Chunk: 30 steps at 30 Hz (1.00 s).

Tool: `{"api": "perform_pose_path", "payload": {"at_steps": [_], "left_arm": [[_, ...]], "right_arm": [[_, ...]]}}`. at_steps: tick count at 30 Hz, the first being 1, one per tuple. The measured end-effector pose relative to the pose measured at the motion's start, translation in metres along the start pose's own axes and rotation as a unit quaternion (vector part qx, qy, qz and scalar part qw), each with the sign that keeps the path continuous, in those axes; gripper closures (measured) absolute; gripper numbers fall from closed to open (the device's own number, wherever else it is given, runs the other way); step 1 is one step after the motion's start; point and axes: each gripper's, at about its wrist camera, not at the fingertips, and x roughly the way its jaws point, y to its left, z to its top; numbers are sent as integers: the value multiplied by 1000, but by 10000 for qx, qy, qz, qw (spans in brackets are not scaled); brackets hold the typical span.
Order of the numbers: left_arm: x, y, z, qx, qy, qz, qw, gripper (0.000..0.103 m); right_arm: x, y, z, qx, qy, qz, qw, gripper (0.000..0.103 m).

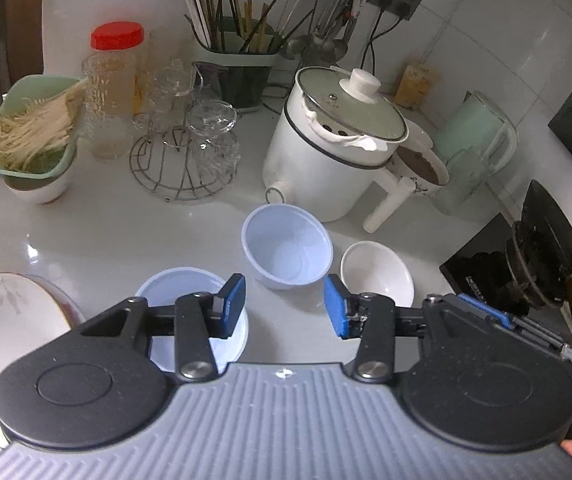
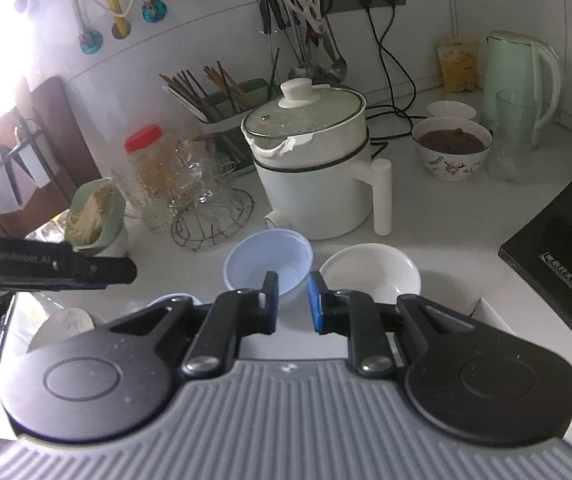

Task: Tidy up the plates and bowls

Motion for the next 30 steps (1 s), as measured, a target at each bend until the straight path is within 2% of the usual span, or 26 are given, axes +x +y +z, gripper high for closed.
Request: {"api": "perform_pose_path", "payload": {"at_steps": [13,16,24,27,30], "left_arm": [[43,-1,20,-46,215,10,9998,47],[56,3,26,-44,298,72,9995,45],[96,13,40,-62,384,259,9989,45],[117,14,44,-53,434,336,9985,46],[136,12,46,27,450,381,9983,46]], "right_arm": [[32,-15,15,87,113,-48,9999,82],[47,-20,20,208,156,-3,9997,58],[97,-28,29,390,450,282,9978,59],[117,-26,34,196,405,290,9986,59],[139,-25,36,64,554,306,9980,59]]}}
